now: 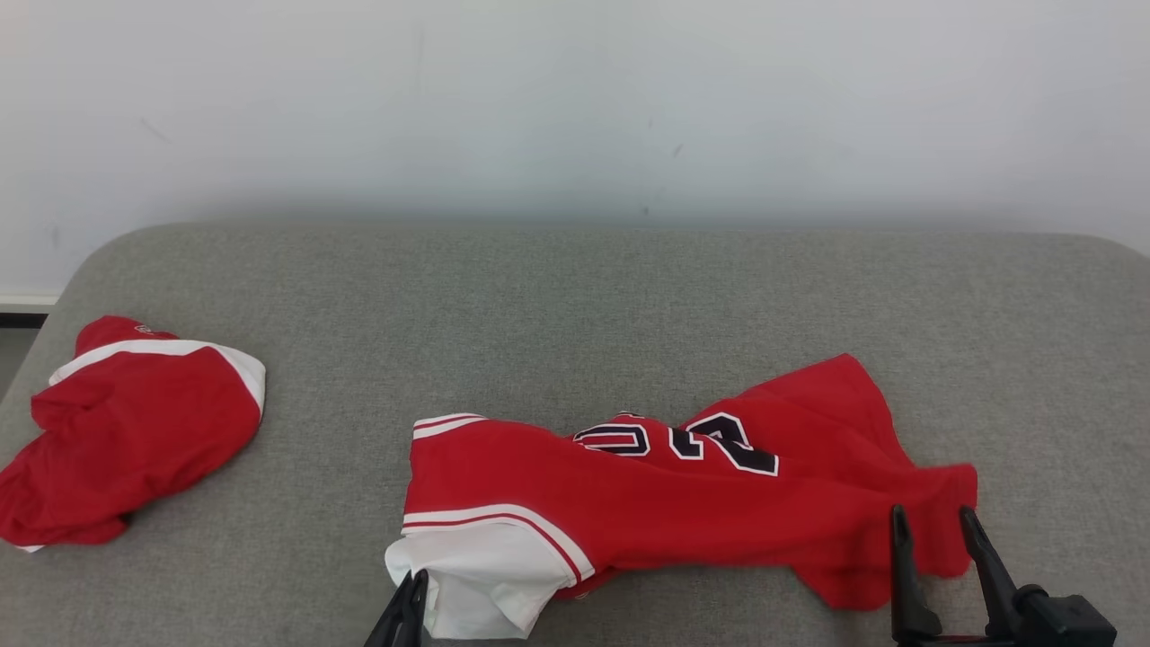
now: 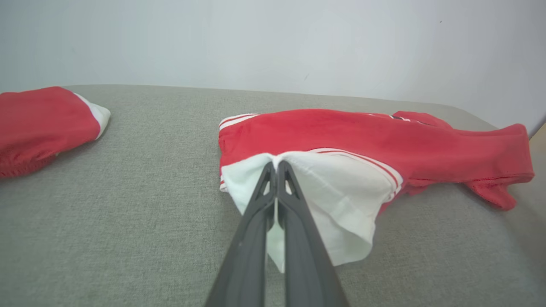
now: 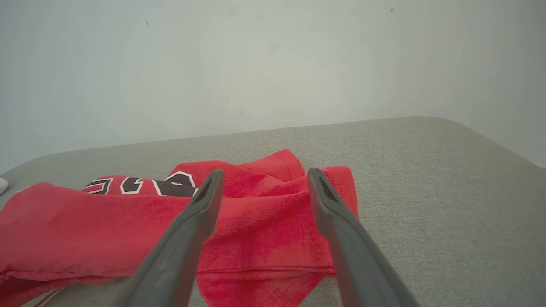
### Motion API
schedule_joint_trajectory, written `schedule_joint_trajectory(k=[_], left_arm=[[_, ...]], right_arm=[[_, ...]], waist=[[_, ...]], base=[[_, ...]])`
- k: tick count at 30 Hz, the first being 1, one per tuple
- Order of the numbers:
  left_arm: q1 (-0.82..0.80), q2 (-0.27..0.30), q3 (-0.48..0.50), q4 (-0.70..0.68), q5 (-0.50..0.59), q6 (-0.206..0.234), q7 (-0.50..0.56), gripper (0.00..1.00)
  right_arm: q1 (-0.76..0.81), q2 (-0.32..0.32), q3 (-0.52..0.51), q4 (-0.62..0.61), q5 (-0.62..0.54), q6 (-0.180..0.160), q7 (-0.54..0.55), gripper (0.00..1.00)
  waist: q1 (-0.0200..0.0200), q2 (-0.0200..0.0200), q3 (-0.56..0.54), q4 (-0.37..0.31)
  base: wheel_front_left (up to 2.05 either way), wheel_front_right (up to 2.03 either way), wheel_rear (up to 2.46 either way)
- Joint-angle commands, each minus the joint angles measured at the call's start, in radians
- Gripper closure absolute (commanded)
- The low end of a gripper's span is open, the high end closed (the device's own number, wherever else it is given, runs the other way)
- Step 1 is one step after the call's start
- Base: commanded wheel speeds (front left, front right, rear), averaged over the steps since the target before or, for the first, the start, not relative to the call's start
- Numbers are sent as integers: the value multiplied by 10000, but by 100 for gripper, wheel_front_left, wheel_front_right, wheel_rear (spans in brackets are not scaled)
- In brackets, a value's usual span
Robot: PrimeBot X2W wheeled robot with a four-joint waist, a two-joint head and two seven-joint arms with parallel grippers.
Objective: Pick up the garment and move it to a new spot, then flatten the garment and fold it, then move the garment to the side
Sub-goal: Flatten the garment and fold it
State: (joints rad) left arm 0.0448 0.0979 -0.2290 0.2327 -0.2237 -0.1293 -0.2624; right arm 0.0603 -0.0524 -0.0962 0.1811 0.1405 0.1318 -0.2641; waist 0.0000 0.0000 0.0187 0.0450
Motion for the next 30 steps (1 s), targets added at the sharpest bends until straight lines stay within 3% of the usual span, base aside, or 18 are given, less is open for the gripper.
schedule_joint_trajectory(k=[1,9,14,19,20,21,22,30], left_arm=[[157,91,1,-206,61,-8,-21,100],[1087,599,-655,-1378,-16,-10,330,100],[1567,712,-1085,-822,-346,-10,888,100],[1511,693,-1198,-177,-501,2,766,100],[1458,698,-1176,-102,-485,17,684,95],[1385,699,-1130,-69,-481,48,585,21],[1330,688,-1057,-82,-510,67,478,0],[1195,644,-387,-509,-762,239,34,0]], right_arm=[[43,18,17,35,75,-23,-18,0],[-147,27,68,123,150,-23,-16,0],[-207,28,88,205,160,-23,-16,0],[-204,30,74,283,175,-23,-18,0],[-197,30,50,294,172,-23,-16,0],[-187,31,28,300,168,-23,-18,0],[-170,31,12,298,162,-23,-18,0],[-33,32,-3,332,149,-23,-18,0]], waist=[[0,0,33,179],[0,0,221,489],[0,0,311,510],[0,0,290,471],[0,0,279,462],[0,0,264,457],[0,0,249,452],[0,0,81,395]], base=[[0,0,0],[0,0,0],[0,0,0],[0,0,0],[0,0,0],[0,0,0],[0,0,0],[0,0,0]])
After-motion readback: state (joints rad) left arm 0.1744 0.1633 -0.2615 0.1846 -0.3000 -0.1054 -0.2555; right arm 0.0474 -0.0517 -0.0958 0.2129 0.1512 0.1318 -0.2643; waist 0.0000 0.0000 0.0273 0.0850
